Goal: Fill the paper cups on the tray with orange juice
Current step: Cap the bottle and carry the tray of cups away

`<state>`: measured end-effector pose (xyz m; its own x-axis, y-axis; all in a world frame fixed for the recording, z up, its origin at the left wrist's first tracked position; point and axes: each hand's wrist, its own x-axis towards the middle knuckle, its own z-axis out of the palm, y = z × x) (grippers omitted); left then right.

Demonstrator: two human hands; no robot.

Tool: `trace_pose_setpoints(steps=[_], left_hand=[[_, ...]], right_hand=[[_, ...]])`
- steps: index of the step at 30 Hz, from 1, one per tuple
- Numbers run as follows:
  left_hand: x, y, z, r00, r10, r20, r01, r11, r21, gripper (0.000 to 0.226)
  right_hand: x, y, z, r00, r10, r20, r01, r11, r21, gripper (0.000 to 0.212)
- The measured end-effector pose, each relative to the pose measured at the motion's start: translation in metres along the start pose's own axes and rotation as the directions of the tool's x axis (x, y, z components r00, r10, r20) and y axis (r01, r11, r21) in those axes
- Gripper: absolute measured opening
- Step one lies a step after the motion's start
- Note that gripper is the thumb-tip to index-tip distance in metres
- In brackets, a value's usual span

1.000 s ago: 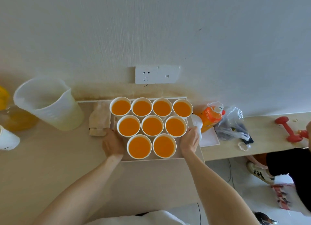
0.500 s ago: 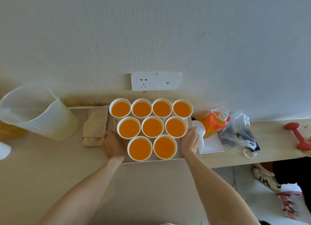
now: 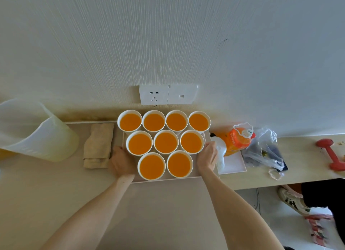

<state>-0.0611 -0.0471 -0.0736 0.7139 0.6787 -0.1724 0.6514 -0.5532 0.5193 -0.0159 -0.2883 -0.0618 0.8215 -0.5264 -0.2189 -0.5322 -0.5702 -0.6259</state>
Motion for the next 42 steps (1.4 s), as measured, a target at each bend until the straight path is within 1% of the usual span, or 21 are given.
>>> trace_pose_setpoints(steps=[3, 7, 13, 20, 35, 39, 42], left_hand=[[0.001, 0.001, 0.003, 1.000, -0.003, -0.014, 0.003, 1.000, -0.007, 0.036], [0.001, 0.002, 0.005, 1.000, -0.007, -0.018, 0.007, 1.000, -0.001, 0.030], [-0.002, 0.004, 0.005, 1.000, -0.018, -0.026, 0.018, 1.000, 0.019, 0.028], [-0.001, 0.005, 0.004, 1.000, -0.020, -0.002, 0.020, 1.000, 0.017, 0.033], [0.008, 0.002, 0.014, 0.999, -0.044, -0.018, 0.045, 0.998, 0.045, 0.028], [0.007, 0.004, 0.014, 0.999, -0.043, -0.023, 0.044, 0.999, 0.028, 0.030], [0.008, 0.005, 0.015, 0.998, -0.054, -0.031, 0.054, 0.998, 0.018, 0.026]], right_hand=[[0.003, 0.001, 0.002, 1.000, -0.008, -0.003, 0.007, 1.000, -0.008, 0.010], [0.007, 0.004, 0.004, 1.000, -0.012, -0.001, 0.012, 1.000, -0.019, 0.012], [0.011, 0.005, 0.008, 0.999, -0.035, 0.008, 0.035, 0.999, -0.041, 0.009], [0.012, 0.006, 0.015, 1.000, -0.027, 0.000, 0.027, 0.998, -0.059, 0.012], [0.020, 0.013, 0.020, 0.997, -0.080, 0.009, 0.080, 0.994, -0.073, 0.008], [0.022, 0.013, 0.022, 0.997, -0.077, 0.007, 0.077, 0.994, -0.084, 0.007], [0.024, 0.013, 0.023, 0.997, -0.079, 0.004, 0.079, 0.992, -0.095, 0.009]])
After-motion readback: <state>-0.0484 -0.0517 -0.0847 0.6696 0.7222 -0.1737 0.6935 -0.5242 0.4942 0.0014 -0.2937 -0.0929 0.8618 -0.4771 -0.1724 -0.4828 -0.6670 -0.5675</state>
